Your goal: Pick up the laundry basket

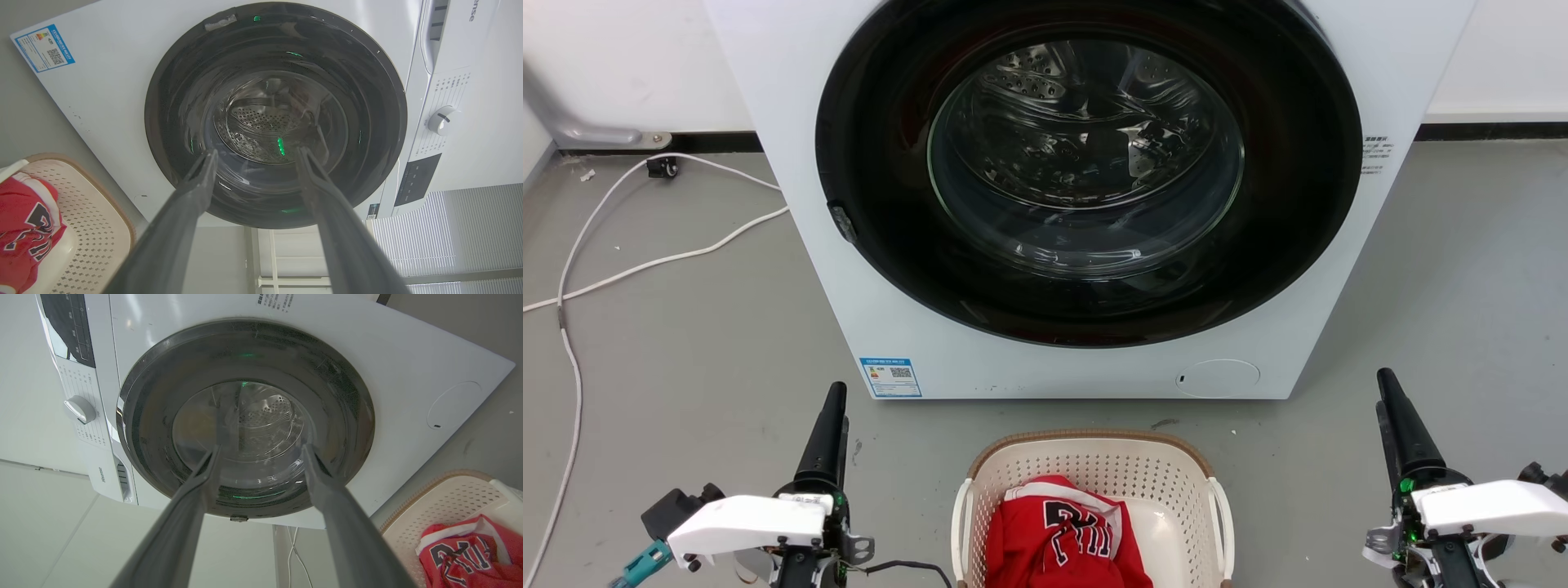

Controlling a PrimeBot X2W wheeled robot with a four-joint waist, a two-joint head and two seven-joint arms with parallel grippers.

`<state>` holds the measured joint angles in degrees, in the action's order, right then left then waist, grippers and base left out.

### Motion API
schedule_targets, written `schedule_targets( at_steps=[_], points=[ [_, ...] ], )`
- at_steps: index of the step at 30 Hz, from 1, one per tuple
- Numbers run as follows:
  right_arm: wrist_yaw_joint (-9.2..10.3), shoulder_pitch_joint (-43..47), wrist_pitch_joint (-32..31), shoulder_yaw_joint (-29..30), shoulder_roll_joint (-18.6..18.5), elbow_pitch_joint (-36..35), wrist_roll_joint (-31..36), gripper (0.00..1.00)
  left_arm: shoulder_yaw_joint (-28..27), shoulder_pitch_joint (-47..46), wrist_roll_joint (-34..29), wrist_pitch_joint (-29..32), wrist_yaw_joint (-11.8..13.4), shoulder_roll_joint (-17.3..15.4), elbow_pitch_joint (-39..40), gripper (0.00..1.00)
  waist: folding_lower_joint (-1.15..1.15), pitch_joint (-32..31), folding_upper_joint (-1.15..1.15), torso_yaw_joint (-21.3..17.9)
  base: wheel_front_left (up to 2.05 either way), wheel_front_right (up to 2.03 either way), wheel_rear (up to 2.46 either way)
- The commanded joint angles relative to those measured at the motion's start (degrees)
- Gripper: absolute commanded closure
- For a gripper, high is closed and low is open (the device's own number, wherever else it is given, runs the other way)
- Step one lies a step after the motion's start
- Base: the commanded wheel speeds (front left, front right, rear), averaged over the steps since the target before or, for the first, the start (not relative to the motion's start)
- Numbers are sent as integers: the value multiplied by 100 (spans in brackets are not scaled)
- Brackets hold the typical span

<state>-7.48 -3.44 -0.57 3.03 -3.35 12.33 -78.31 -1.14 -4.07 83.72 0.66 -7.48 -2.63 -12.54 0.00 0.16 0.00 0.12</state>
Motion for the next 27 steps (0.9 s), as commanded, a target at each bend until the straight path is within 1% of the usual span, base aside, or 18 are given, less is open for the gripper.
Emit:
schedule_targets(
  at_steps=[1, 12, 27],
  points=[
    [0, -36, 61, -25, -39, -141, 328, 0, 38, -150, -250, -63, 0, -20, 149, 0, 0, 0, 0, 1, 0, 0, 0],
    [-1, 43, 306, -47, 24, -233, 2013, 0, 274, -101, -1634, -309, 0, -22, 339, 0, 0, -8, 0, 10, 0, 0, 0],
    [-1, 121, 486, -118, 44, -268, 3771, 0, 673, -134, -3385, -603, 182, -24, 365, 0, 0, -16, 0, 29, 0, 0, 0]
  ],
)
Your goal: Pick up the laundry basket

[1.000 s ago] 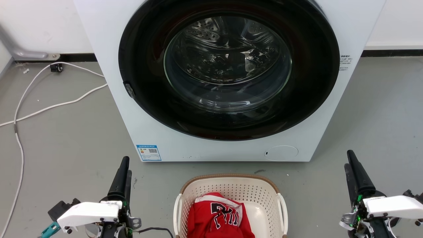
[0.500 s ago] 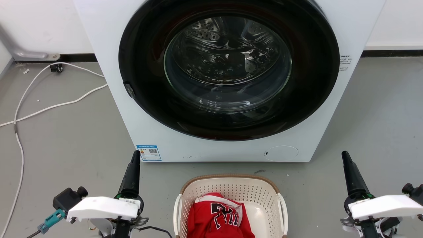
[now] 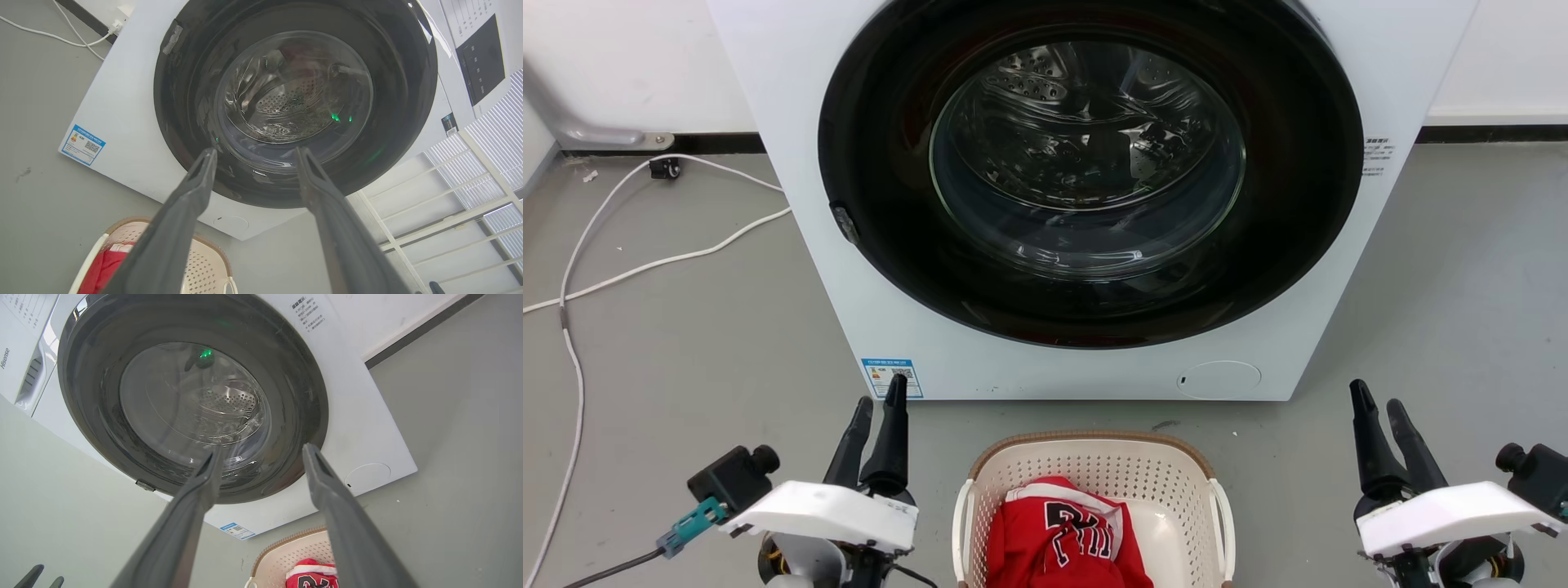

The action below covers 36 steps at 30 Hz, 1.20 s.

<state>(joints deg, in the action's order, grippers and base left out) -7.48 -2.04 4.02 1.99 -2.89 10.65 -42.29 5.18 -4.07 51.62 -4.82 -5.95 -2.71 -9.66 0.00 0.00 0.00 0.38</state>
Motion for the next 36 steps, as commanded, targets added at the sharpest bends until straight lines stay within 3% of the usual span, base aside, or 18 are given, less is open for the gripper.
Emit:
schedule_targets(
  at_steps=[1, 17, 36],
  points=[
    [-1, -12, 28, -19, -1, -107, 267, 0, 69, -140, -297, -70, 42, -16, 71, 0, 0, -2, 0, 4, 0, 0, 0],
    [-1, 85, 80, -98, -1, -304, 1541, 0, 329, -131, -1557, -336, 249, -18, 133, 0, 0, -16, 0, 11, 0, 0, 0],
    [-1, 191, 77, -173, 0, -407, 2606, 0, 550, -121, -2705, -594, 372, -21, 68, 0, 0, -42, 0, 28, 0, 0, 0]
  ],
)
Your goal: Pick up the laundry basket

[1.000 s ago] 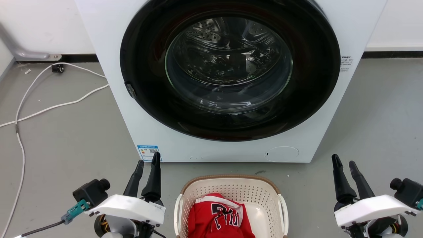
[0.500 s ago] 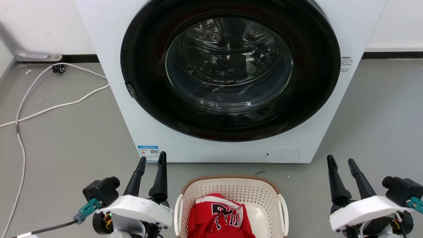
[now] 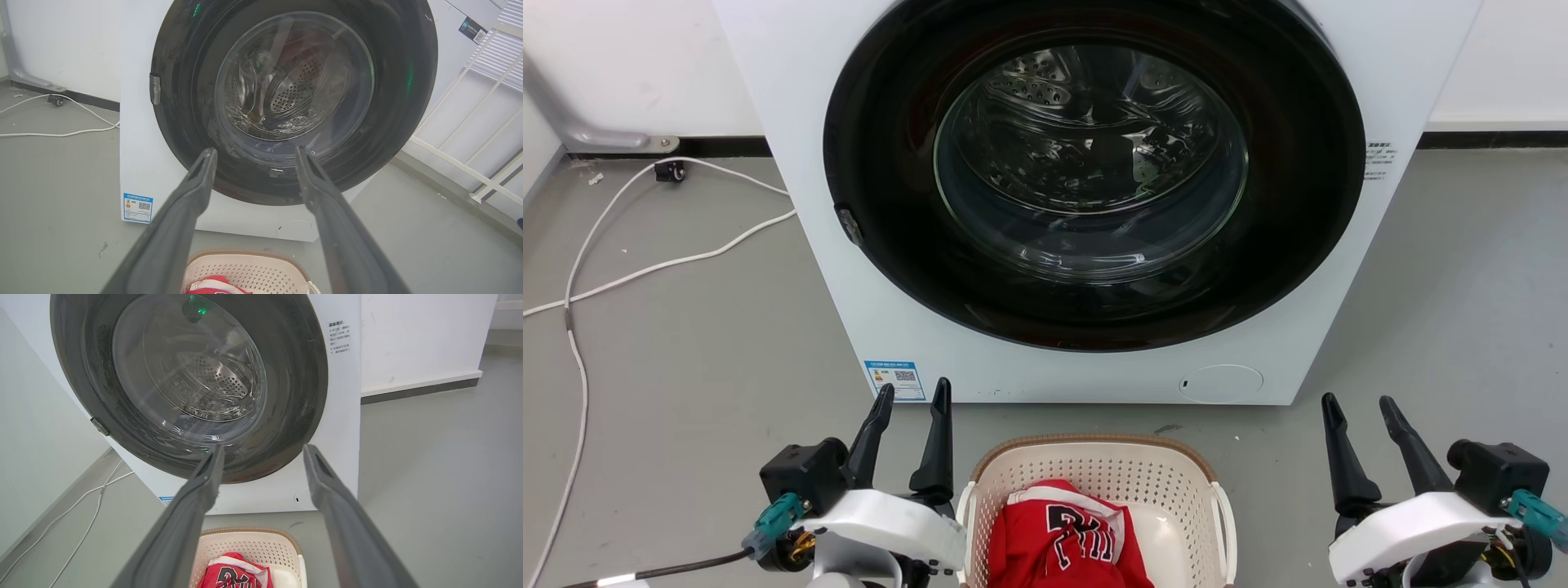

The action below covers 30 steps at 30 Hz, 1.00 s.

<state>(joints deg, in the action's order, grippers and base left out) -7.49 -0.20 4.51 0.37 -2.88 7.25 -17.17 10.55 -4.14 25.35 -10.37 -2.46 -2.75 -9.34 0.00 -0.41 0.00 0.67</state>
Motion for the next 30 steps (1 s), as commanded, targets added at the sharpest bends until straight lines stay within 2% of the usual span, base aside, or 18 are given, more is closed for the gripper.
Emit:
schedule_targets(
  at_steps=[1, 15, 30],
  points=[
    [0, 8, 34, -13, -1, -72, 151, 0, 23, -114, -133, -55, 35, -16, 31, 0, 0, -2, 0, -1, 0, 0, 0],
    [0, 95, 101, -59, -1, -97, 765, 0, 96, -86, -920, -219, 181, -17, -69, 0, 0, -34, 0, 4, 0, 0, 0],
    [1, 152, 224, -58, 0, -107, 1288, 0, 181, -86, -1487, -394, 199, -18, -222, 0, 0, -44, 0, 6, 0, 0, 0]
  ],
)
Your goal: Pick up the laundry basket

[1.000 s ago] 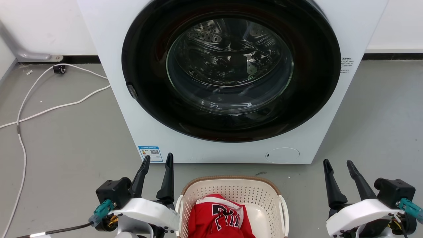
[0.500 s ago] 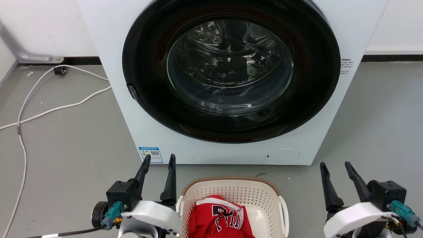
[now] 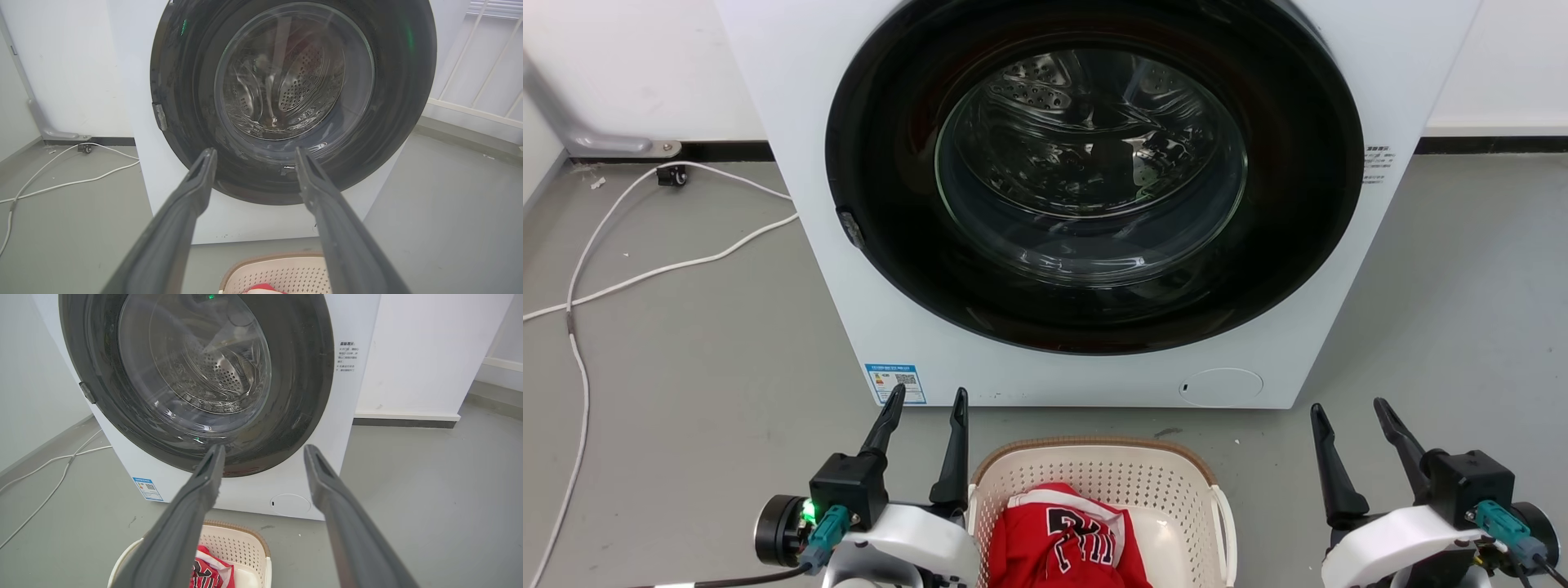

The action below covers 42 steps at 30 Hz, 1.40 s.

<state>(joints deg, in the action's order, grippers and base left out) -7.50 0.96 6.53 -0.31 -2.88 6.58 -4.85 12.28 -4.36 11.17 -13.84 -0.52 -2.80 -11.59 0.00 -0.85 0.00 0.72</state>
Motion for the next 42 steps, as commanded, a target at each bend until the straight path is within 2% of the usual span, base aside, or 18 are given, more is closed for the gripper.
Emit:
schedule_targets(
  at_steps=[1, 10, 31, 36, 42],
  points=[
    [2, 39, 51, 20, 0, -38, 71, 0, 15, -72, -99, -58, 4, -14, -5, 0, 0, -3, 0, 1, 0, 0, 0],
    [2, 51, 147, 45, 0, 11, 276, 0, 93, -74, -224, -144, -14, -14, -103, 0, 0, -24, 0, 5, 0, 0, 0],
    [2, 18, 137, 74, 0, 192, 86, 0, 114, -120, -61, -138, 33, -14, -326, 0, 0, 62, 0, 15, 0, 0, 0],
    [2, -83, 107, 67, 0, 337, 43, 0, 149, -235, -82, -138, 105, -14, -486, 0, 0, 388, 0, -6, 0, 0, 0],
    [2, -370, 91, 49, 0, 600, 20, 0, 186, -558, 49, -138, 142, -14, -837, 0, 0, 1157, 0, -65, 0, 0, 0]
  ],
)
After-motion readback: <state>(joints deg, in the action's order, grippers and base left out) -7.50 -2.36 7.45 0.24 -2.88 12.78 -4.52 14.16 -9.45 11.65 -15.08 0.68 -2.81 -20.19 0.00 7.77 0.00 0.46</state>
